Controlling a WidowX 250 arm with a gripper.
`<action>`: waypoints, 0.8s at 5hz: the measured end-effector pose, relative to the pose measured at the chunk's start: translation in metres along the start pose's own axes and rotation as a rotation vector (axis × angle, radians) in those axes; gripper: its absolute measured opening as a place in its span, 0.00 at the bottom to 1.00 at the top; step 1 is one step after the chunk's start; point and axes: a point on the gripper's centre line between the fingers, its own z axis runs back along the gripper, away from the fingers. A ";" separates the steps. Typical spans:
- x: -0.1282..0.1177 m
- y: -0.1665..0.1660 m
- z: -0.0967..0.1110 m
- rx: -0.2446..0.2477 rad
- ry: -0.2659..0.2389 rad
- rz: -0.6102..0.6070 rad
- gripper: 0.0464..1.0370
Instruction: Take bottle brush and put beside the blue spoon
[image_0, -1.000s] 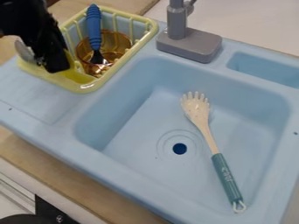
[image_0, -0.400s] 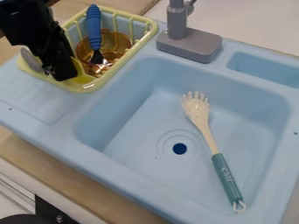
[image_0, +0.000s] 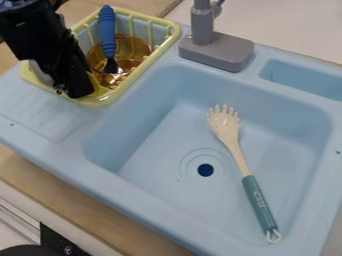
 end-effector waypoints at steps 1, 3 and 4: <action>-0.001 0.001 0.000 0.005 0.026 0.004 0.31; 0.000 0.003 0.000 0.019 0.042 0.003 0.89; 0.000 0.004 0.002 0.010 0.046 0.002 0.97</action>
